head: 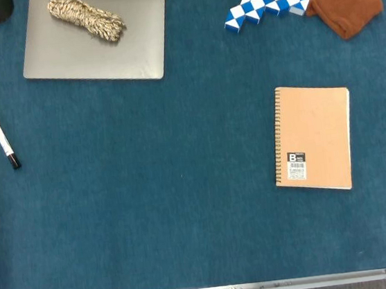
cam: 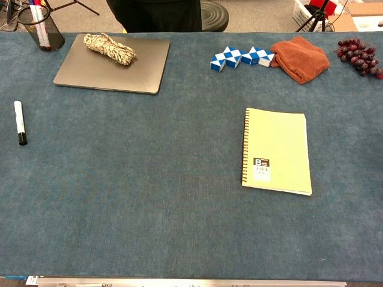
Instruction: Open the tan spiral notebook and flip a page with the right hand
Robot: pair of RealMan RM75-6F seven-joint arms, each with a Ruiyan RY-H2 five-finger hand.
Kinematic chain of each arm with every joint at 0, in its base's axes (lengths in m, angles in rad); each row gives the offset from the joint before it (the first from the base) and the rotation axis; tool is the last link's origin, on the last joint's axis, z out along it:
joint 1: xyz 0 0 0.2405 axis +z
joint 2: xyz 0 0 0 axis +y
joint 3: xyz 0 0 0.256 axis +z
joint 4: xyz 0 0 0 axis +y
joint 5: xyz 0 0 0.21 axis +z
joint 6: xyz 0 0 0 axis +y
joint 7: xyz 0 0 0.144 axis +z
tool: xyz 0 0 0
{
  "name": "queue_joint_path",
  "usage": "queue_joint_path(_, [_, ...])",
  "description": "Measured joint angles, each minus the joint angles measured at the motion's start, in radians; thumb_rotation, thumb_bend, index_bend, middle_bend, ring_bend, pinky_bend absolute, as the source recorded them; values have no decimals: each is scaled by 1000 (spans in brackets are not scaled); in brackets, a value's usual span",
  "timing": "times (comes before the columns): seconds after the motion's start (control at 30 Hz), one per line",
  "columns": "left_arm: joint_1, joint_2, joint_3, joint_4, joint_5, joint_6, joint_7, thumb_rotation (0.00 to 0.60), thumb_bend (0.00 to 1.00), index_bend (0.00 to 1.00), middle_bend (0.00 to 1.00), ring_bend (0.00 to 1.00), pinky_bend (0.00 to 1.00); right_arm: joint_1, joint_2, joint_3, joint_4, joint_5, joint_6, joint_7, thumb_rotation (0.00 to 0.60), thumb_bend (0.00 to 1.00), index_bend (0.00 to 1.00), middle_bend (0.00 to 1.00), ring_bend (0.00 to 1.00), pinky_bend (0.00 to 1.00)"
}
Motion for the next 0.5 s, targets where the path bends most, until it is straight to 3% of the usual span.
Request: queue_joint_path(0.5, [-3, 1, -8, 3, -12, -4, -5, 600, 60, 268, 232, 202, 364, 9, 2, 4, -2, -1, -10, 0, 600, 209, 164, 155, 80, 213])
